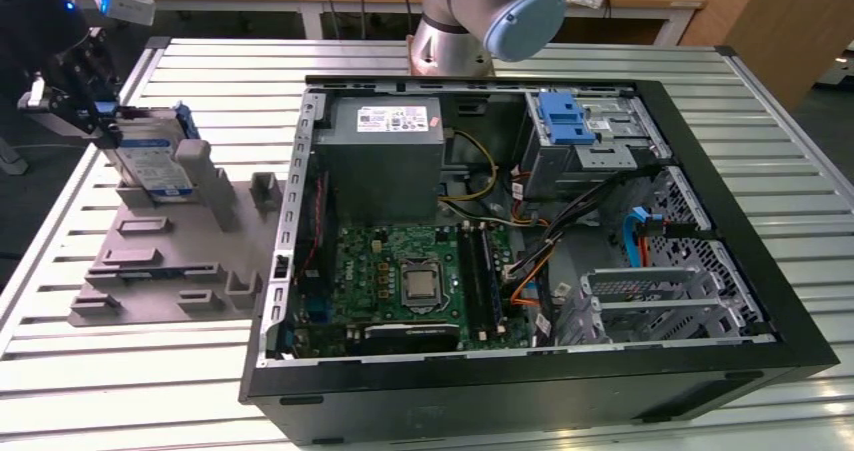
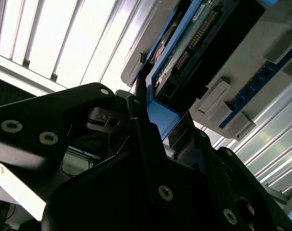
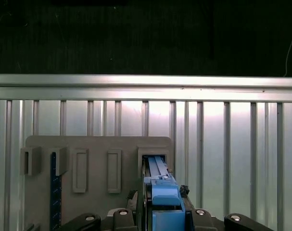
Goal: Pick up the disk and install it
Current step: 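Pick up the disk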
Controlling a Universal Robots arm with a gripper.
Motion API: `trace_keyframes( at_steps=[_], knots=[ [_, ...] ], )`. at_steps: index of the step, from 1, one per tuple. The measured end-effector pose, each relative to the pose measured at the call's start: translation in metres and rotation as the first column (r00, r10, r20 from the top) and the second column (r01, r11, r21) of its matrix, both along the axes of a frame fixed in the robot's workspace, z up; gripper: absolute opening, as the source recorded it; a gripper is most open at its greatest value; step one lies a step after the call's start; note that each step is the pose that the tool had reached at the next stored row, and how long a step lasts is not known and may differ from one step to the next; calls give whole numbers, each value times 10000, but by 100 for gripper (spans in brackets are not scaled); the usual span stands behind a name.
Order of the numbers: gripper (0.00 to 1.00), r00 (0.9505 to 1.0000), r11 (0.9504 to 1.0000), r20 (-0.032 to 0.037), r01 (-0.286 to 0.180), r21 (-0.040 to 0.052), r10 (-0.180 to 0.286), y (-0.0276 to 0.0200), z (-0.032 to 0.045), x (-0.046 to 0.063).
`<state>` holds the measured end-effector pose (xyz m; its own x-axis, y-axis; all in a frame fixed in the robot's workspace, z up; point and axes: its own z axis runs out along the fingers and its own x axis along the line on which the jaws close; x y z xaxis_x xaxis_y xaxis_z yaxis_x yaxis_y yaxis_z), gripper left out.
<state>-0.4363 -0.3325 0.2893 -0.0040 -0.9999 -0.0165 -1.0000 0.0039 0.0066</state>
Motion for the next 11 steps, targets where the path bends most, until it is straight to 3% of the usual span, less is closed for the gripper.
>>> trace_keyframes(
  at_steps=[5, 6, 11],
  knots=[
    [43, 10000, 10000, 0, 0, -1, 0, 0, 0, 0],
    [36, 10000, 10000, -1, 0, -1, 0, 0, 0, 0],
    [36, 10000, 10000, -1, 1, -1, -1, 0, 0, 0]
  ],
)
